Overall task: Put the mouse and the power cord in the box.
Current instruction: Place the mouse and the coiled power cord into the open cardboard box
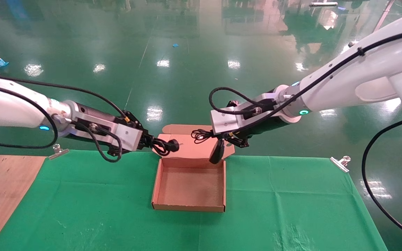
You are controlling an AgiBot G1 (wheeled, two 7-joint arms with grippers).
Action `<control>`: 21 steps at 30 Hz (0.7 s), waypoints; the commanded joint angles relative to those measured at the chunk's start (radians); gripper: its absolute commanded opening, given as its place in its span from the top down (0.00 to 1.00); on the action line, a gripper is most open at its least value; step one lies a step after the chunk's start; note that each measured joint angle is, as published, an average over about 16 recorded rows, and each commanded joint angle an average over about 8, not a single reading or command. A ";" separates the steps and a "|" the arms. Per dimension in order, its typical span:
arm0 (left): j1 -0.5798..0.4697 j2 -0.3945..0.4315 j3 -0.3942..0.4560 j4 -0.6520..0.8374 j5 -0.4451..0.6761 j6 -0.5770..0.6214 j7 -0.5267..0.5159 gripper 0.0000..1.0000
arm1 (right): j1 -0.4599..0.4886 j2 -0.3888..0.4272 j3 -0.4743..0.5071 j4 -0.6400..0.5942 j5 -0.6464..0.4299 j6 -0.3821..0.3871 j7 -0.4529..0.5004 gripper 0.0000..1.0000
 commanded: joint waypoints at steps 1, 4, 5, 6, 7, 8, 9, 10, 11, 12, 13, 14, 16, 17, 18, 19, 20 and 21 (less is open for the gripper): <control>0.000 0.009 -0.002 0.012 -0.005 -0.002 0.022 1.00 | -0.009 0.000 -0.011 0.020 0.010 0.030 0.010 1.00; 0.066 0.017 -0.044 -0.005 -0.066 -0.076 0.111 1.00 | -0.008 0.004 -0.024 0.027 0.023 0.048 0.019 1.00; 0.095 0.020 -0.062 -0.014 -0.091 -0.110 0.140 1.00 | -0.006 0.006 -0.029 0.025 0.027 0.045 0.021 1.00; 0.127 0.022 -0.081 -0.023 -0.117 -0.148 0.166 1.00 | -0.002 0.008 -0.033 0.021 0.031 0.037 0.022 1.00; 0.160 0.026 -0.099 -0.033 -0.141 -0.187 0.187 1.00 | 0.003 0.010 -0.036 0.016 0.035 0.025 0.023 1.00; 0.195 0.031 -0.117 -0.046 -0.163 -0.229 0.208 1.00 | 0.009 0.013 -0.039 0.008 0.039 0.010 0.021 1.00; 0.231 0.036 -0.133 -0.062 -0.185 -0.269 0.226 1.00 | 0.016 0.015 -0.042 -0.001 0.043 -0.008 0.019 1.00; 0.266 0.042 -0.149 -0.079 -0.205 -0.306 0.241 1.00 | 0.023 0.018 -0.043 -0.011 0.047 -0.027 0.015 1.00; 0.303 0.048 -0.164 -0.099 -0.224 -0.345 0.256 1.00 | 0.029 0.021 -0.045 -0.021 0.051 -0.045 0.009 1.00; 0.340 0.055 -0.177 -0.123 -0.242 -0.382 0.270 1.00 | 0.036 0.024 -0.045 -0.033 0.055 -0.063 0.002 1.00; 0.375 0.062 -0.188 -0.147 -0.256 -0.412 0.282 1.00 | 0.041 0.027 -0.046 -0.043 0.058 -0.078 -0.005 1.00; 0.411 0.068 -0.197 -0.174 -0.268 -0.438 0.294 1.00 | 0.046 0.030 -0.046 -0.055 0.061 -0.091 -0.014 1.00; 0.475 0.079 -0.206 -0.224 -0.283 -0.472 0.311 1.00 | 0.054 0.036 -0.046 -0.076 0.065 -0.111 -0.030 1.00; 0.503 0.084 -0.209 -0.247 -0.288 -0.485 0.315 1.00 | 0.057 0.039 -0.046 -0.086 0.066 -0.119 -0.038 1.00; 0.530 0.088 -0.209 -0.268 -0.290 -0.496 0.318 1.00 | 0.059 0.042 -0.046 -0.096 0.067 -0.124 -0.045 1.00; 0.553 0.092 -0.208 -0.286 -0.288 -0.505 0.319 1.00 | 0.060 0.045 -0.047 -0.106 0.067 -0.129 -0.051 1.00; 0.575 0.096 -0.205 -0.303 -0.285 -0.516 0.321 1.00 | 0.061 0.048 -0.046 -0.116 0.068 -0.133 -0.057 1.00; 0.594 0.099 -0.201 -0.317 -0.278 -0.528 0.322 1.00 | 0.062 0.051 -0.046 -0.125 0.069 -0.137 -0.063 1.00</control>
